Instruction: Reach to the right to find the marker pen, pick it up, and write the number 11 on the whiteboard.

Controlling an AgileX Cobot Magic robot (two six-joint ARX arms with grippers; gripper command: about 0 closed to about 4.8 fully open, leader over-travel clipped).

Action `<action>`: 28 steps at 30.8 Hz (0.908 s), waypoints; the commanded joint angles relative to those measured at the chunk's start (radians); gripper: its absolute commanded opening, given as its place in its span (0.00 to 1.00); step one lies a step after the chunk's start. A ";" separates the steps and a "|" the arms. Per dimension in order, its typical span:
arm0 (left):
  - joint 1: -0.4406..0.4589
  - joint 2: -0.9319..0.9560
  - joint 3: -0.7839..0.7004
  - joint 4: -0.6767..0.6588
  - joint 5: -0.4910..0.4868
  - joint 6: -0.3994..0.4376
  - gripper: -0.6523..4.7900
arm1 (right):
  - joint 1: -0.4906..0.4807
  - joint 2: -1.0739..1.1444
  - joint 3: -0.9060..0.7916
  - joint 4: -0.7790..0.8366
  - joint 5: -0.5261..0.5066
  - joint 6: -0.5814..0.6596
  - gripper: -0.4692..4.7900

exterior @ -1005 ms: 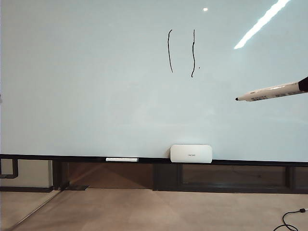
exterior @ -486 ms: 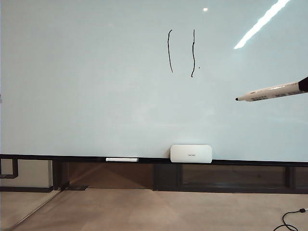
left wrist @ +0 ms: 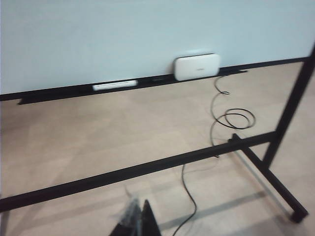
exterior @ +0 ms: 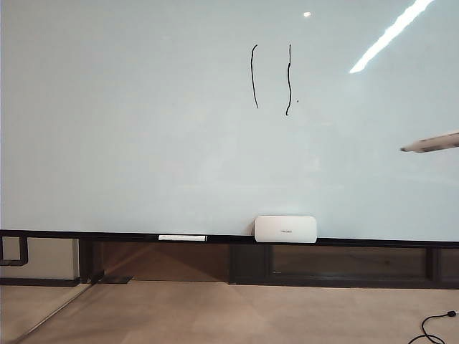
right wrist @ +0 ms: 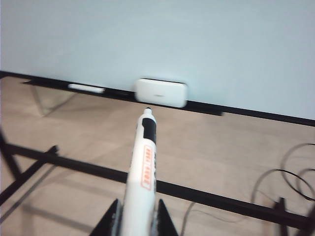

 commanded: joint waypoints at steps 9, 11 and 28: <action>0.416 0.000 0.002 0.006 0.051 -0.003 0.11 | -0.280 0.001 0.003 0.015 0.000 0.000 0.09; 0.446 0.000 0.002 0.006 0.051 -0.003 0.11 | -0.335 0.001 0.003 0.015 -0.001 0.000 0.09; 0.489 0.000 0.002 0.006 0.052 -0.003 0.11 | -0.467 0.001 0.004 0.015 0.002 0.000 0.09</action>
